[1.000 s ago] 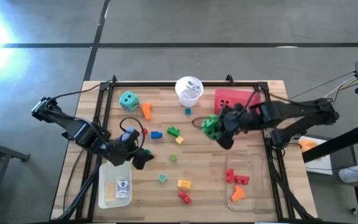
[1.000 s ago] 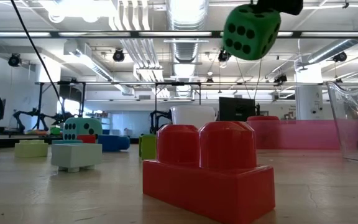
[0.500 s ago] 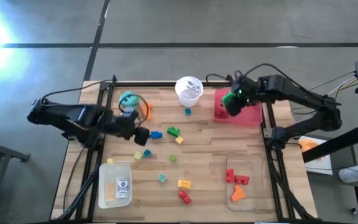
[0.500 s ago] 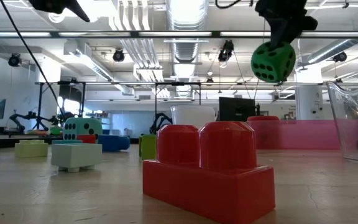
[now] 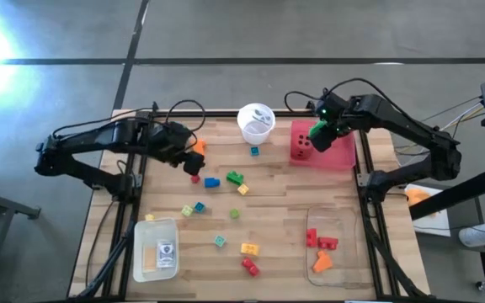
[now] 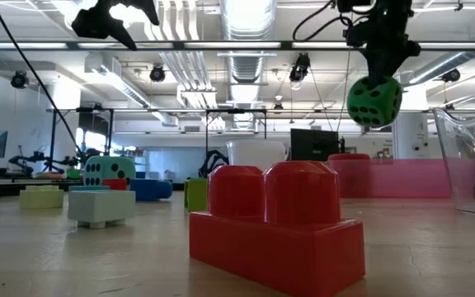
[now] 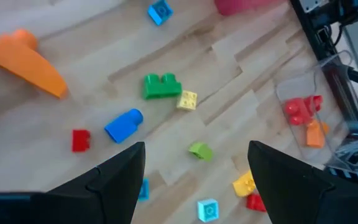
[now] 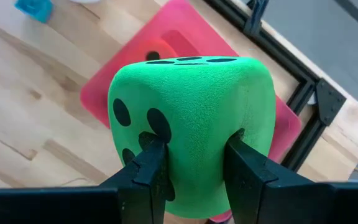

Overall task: Pick & Place Toys
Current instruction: Put the green dice into the red bin

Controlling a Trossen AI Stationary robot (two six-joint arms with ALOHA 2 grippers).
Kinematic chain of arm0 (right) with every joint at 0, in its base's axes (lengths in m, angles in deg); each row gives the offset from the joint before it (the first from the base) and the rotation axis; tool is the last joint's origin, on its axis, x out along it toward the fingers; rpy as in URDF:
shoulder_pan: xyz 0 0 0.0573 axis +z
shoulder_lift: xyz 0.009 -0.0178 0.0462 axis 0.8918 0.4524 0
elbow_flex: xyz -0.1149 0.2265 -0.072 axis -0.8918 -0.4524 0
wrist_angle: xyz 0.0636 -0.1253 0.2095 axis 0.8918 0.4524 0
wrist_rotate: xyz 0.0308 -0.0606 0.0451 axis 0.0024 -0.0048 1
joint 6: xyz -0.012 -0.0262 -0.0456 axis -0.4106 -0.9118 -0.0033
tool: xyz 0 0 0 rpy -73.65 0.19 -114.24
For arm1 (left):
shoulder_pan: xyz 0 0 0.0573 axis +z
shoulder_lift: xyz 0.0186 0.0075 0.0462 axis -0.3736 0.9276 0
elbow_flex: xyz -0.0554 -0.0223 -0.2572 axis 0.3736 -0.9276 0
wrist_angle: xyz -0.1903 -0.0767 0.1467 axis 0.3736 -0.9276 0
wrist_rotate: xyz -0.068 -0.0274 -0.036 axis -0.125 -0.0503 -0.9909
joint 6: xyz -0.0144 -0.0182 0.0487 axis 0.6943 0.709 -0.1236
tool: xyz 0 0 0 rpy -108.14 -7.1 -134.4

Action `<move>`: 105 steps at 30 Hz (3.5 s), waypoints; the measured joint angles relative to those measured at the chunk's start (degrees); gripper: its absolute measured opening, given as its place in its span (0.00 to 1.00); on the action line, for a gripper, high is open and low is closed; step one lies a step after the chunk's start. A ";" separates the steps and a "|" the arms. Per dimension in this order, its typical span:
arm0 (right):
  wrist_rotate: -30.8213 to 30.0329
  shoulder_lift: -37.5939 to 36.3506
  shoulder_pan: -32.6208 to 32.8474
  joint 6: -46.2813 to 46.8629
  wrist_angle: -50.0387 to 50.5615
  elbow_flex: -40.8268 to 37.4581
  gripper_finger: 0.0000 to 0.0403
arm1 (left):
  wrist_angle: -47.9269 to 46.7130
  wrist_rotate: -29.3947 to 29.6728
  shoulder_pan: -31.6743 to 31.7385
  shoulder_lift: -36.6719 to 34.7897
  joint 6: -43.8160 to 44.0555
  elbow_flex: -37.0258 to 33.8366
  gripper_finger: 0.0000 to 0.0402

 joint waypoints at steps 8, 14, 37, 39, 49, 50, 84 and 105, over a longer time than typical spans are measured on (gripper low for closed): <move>-0.28 0.09 -2.26 -0.82 -0.04 -3.68 0.27 | -0.02 1.15 0.97 0.00 -5.46 0.00 0.71; -0.39 0.25 -2.36 -7.84 -1.00 -5.33 0.27 | -0.04 1.73 1.04 0.00 -6.58 0.00 0.71; -1.33 1.61 -2.15 25.53 -6.95 -15.42 0.25 | -0.11 1.73 1.09 0.00 -6.76 0.00 0.71; -1.92 2.59 -2.15 27.83 -7.03 -16.06 0.25 | -0.11 1.73 1.09 0.00 -6.77 -0.02 0.71; -4.97 0.88 -3.00 34.54 -14.41 -17.51 0.25 | -0.67 1.64 1.09 0.00 -6.99 -0.02 0.71; -4.96 -0.10 -3.12 35.34 -14.91 -18.15 0.25 | -1.05 1.53 1.09 0.00 -6.99 -0.02 0.71; 14.77 -19.32 -17.85 34.44 -37.47 -41.29 0.25 | -2.25 0.42 1.09 0.00 -8.43 -0.02 0.71; 18.23 -17.62 -18.07 33.67 -44.47 -46.09 0.24 | -2.24 0.44 1.09 0.00 -8.41 -0.02 0.71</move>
